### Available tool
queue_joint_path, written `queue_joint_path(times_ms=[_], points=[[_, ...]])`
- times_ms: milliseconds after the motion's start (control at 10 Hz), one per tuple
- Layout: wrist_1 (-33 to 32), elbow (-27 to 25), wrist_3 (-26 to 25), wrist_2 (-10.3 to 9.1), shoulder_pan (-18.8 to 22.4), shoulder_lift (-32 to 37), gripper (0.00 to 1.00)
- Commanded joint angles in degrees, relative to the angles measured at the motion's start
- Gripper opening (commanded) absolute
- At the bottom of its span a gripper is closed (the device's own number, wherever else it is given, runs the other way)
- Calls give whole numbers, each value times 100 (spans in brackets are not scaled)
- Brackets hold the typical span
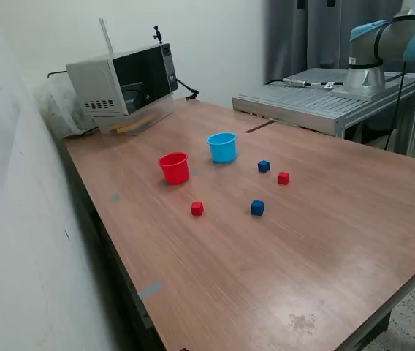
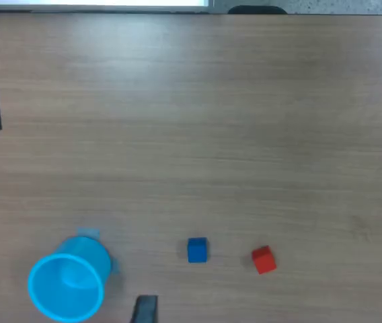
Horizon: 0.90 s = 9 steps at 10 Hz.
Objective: Place red objects in the red bin, and blue objects in the blue bin.
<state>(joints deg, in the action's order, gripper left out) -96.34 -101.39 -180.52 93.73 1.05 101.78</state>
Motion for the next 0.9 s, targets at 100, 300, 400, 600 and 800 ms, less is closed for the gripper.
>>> queue_joint_path(times_ms=[100,300,400,600,800], points=[[-16,-82,43,22,0,0,100],[-95,-178,87,31,9,-96,100],[-252,-284,87,22,-9,-297,100],[-604,-294,87,5,-17,-710,100],[-746,-163,87,-4,0,-1105,100]])
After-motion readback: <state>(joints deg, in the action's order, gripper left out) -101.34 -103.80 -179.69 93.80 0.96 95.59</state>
